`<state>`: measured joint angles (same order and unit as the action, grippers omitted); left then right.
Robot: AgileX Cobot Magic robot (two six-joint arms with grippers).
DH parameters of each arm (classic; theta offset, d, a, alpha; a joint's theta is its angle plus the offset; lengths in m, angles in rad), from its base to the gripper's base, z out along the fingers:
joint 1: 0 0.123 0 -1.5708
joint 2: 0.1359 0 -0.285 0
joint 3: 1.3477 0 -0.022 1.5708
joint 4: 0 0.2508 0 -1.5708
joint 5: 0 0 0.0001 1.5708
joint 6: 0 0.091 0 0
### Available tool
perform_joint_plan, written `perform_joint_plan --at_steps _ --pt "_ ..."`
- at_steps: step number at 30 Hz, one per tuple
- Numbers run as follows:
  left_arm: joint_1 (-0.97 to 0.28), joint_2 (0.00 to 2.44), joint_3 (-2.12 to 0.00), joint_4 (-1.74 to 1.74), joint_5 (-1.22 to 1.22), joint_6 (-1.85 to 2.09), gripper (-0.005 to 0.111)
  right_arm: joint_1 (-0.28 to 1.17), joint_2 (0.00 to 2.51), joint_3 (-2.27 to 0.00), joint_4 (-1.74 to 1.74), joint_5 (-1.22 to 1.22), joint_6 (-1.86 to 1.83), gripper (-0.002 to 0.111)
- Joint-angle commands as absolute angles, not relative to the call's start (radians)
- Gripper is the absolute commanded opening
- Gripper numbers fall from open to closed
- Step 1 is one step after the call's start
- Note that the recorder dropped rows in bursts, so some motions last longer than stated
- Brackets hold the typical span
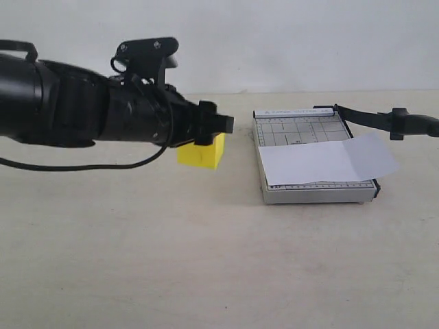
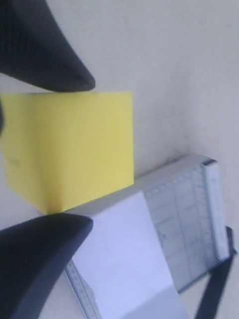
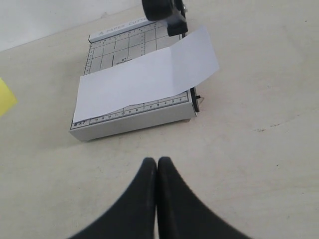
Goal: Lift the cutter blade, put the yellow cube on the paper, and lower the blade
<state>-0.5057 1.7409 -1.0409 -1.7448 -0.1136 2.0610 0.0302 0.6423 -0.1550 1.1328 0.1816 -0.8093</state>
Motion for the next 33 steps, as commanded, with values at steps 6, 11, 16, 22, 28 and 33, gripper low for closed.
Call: perform_joint_plan --at_steps 6,11,16,22,28,33 --pt "-0.563 1.744 -1.175 -1.744 -0.055 2.121 0.004 0.035 0.64 -0.152 1.131 0.165 -0.819 0.0" --pt "-0.595 1.82 -1.244 -1.744 -0.059 2.133 0.004 0.035 0.64 -0.152 1.131 0.165 -0.819 0.0" --pt "-0.595 1.88 -1.258 -1.744 -0.076 2.131 0.004 0.035 0.64 -0.152 1.131 0.165 -0.817 0.0" --pt "-0.595 1.834 -1.255 -1.744 -0.078 2.163 0.008 0.035 0.64 -0.152 1.131 0.165 -0.818 0.0" --pt "-0.591 1.739 -1.212 -1.744 -0.19 2.214 0.049 0.035 0.64 -0.152 1.131 0.163 -0.815 0.0" --pt "-0.591 1.68 -1.077 -1.744 -0.465 2.214 0.079 0.035 0.64 -0.152 1.131 0.163 -0.815 0.0"
